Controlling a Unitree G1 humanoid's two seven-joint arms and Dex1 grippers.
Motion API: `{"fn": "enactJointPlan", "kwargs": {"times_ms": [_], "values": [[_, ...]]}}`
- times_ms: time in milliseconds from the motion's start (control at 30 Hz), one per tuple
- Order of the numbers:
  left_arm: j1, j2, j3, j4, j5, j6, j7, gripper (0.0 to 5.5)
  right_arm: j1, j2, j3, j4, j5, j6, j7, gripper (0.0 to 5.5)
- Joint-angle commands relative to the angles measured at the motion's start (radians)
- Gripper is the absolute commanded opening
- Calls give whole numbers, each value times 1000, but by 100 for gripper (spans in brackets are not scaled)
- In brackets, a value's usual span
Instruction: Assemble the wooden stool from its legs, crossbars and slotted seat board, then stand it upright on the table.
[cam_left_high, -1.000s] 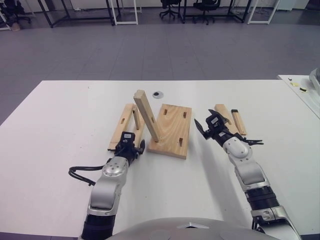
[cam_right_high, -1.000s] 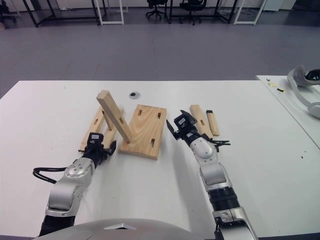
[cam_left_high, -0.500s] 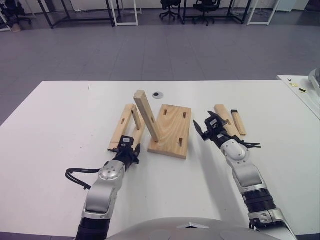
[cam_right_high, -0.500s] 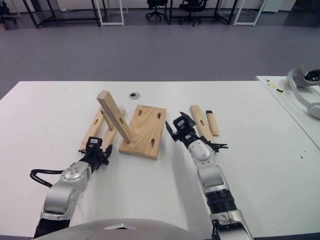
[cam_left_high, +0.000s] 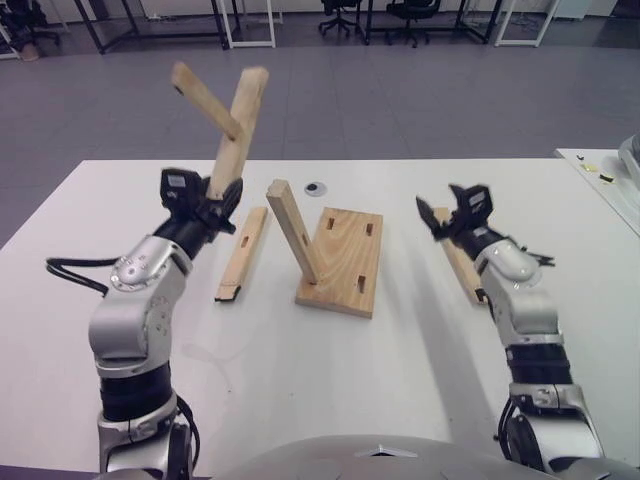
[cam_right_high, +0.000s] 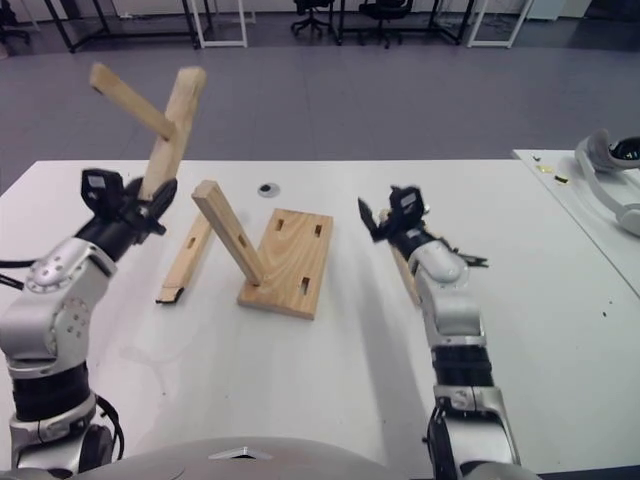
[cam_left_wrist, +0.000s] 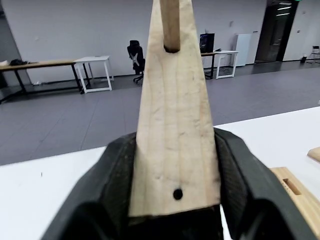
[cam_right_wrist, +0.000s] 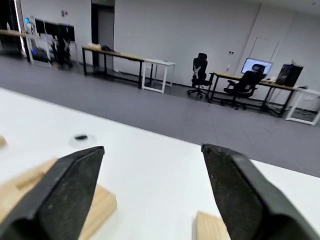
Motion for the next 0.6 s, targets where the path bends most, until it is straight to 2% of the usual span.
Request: {"fn": "enactJointPlan", "kwargs": {"times_ms": [33, 133, 300, 433, 600], "values": [[-137, 99, 34, 2, -109, 78, -71, 206, -164, -32, -51, -49, 149, 149, 59, 362], [-191, 156, 23, -6, -173, 121, -120, 206, -298, 68, -126, -128, 373, 331, -50, 362], [-193, 184, -44, -28, -198, 121, -150, 206, -424, 272, -235, -155, 748, 555, -373, 362], [-209, 198, -96, -40, -206, 114, -176, 206, -454, 348, -290, -103, 932, 584, -533, 362], [-220, 213, -127, -48, -234, 123, -201, 206, -480, 348, -327, -69, 1071, 552, -611, 362]]}}
